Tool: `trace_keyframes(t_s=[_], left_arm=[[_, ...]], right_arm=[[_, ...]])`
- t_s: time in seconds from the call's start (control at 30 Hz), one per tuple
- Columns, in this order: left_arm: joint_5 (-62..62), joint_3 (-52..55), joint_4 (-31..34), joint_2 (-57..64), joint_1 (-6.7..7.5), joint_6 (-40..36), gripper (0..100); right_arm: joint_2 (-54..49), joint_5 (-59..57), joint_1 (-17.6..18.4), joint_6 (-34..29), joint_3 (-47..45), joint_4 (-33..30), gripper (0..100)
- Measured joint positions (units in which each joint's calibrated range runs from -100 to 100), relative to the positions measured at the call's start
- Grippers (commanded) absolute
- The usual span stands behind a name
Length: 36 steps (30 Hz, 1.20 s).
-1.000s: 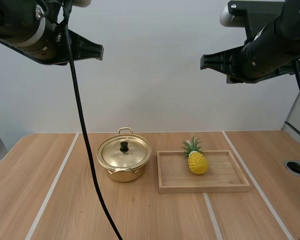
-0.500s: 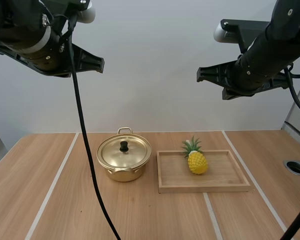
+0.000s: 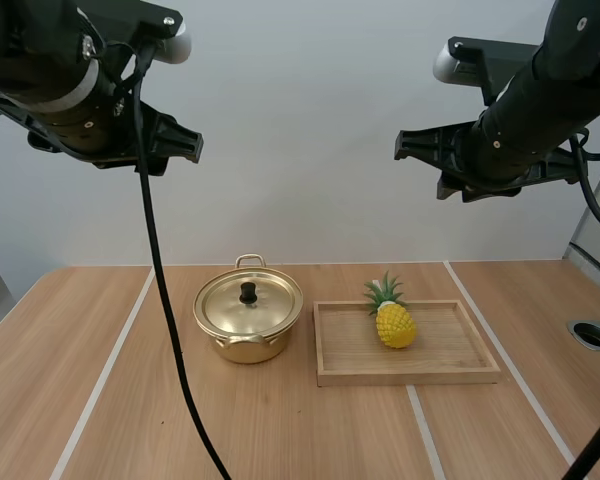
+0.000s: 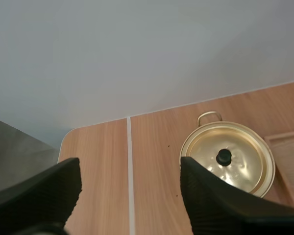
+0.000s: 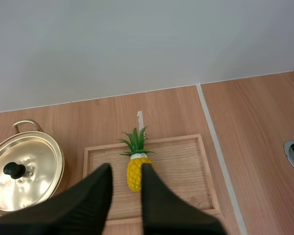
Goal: Open the pot, put the pineapple inside, and close it
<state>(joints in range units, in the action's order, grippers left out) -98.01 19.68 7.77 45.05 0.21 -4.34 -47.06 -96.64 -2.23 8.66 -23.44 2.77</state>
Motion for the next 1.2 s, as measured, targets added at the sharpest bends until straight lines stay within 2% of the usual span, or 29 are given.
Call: trace_keyframes(t_s=[0.13,0.63,0.73,0.93,1.2], left_arm=[[-1.75,0.0,0.14,0.0,0.0,2.82,100],[3.17,0.0,-0.11,-0.28,0.0,4.11,100],[0.44,-0.14,-2.09,-1.53,0.0,6.8,100],[-1.9,-0.29,-10.3,-7.29,0.02,15.96,100],[-1.99,-0.29,-16.35,-15.45,0.02,23.39,100]], right_arm=[[0.0,0.16,0.0,-0.01,0.0,-0.24,100],[0.0,4.86,0.0,-0.09,0.0,-0.99,100],[0.0,4.86,0.0,-0.09,0.0,-0.99,100],[0.0,5.05,0.0,-0.09,0.0,-0.99,100],[0.0,5.05,0.0,-0.21,0.0,-0.99,100]])
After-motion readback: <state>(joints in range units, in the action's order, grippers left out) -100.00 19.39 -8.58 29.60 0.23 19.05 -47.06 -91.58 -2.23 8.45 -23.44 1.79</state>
